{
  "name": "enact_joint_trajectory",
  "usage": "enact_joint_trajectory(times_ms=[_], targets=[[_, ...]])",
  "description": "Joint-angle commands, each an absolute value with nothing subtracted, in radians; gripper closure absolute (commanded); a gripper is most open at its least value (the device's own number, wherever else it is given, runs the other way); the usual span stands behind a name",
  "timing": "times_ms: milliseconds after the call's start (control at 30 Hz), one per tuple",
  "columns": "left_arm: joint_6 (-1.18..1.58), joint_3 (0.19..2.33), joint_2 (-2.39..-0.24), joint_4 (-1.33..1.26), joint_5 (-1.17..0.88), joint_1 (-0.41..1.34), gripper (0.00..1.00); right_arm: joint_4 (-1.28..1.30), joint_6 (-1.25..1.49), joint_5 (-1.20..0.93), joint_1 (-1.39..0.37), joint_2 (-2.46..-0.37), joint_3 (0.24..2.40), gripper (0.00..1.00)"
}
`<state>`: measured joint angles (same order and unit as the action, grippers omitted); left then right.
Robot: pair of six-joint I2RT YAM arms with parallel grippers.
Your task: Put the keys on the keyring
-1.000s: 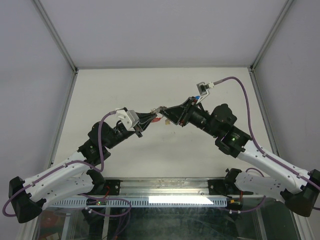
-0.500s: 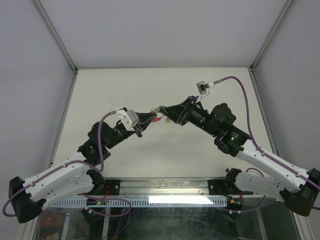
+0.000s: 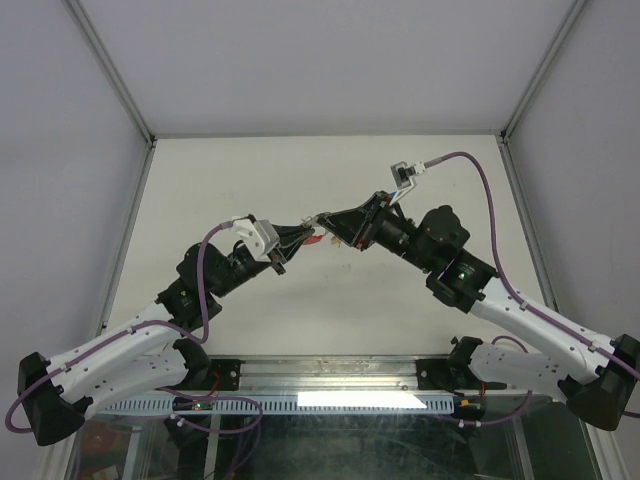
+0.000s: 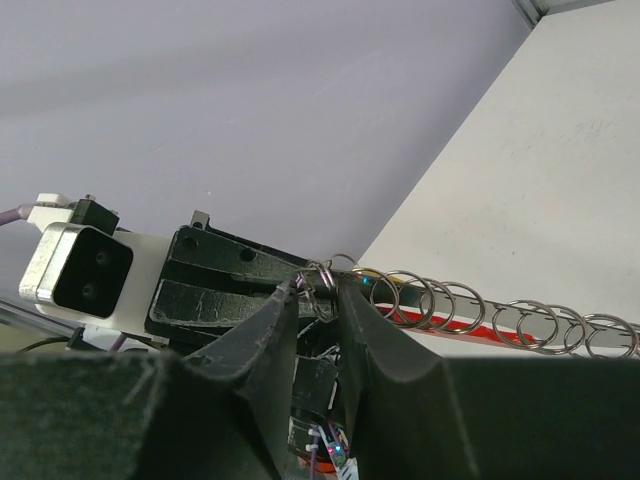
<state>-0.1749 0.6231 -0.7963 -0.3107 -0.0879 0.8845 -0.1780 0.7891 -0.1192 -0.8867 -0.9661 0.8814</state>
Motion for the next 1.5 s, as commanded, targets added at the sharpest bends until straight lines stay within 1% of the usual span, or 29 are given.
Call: enact_joint_trajectory(times_ms=[0,267,467,633,700,967,1200,1333,1467], targets=[[-0.175,0.668,-0.791,-0.367,-0.110,0.893,1.00,-0.268,0.799,-0.137,-0.888,-0.950,0.909,0.77],[-0.172,0.672,-0.798,-0.367,-0.111,0.893,1.00,-0.257,0.795,-0.129,-0.888,-0.938,0.903,0.91],[-0.175,0.673,-0.800,-0.351,-0.092,0.893,1.00,-0.242,0.772,-0.134,-0.888,-0.927,0.909,0.97],[-0.178,0.677,-0.805,-0.328,-0.079,0.893,1.00,-0.184,0.750,-0.125,-0.888,-0.900,0.929,0.97],[-0.181,0.680,-0.807,-0.318,-0.078,0.893,1.00,-0.144,0.670,-0.102,-0.888,-0.894,0.954,1.00],[-0.224,0.692,-0.822,-0.265,-0.076,0.893,1.00,0.086,0.531,-0.014,-0.888,-0.923,1.113,1.00],[-0.270,0.713,-0.842,-0.199,-0.058,0.893,1.00,0.226,0.440,0.014,-0.888,-0.964,1.226,1.00],[-0.273,0.718,-0.850,-0.193,-0.064,0.894,1.00,0.208,0.386,0.000,-0.888,-0.965,1.220,1.00],[-0.261,0.729,-0.864,-0.185,-0.075,0.893,1.00,0.075,0.344,-0.039,-0.888,-0.949,1.148,1.00]])
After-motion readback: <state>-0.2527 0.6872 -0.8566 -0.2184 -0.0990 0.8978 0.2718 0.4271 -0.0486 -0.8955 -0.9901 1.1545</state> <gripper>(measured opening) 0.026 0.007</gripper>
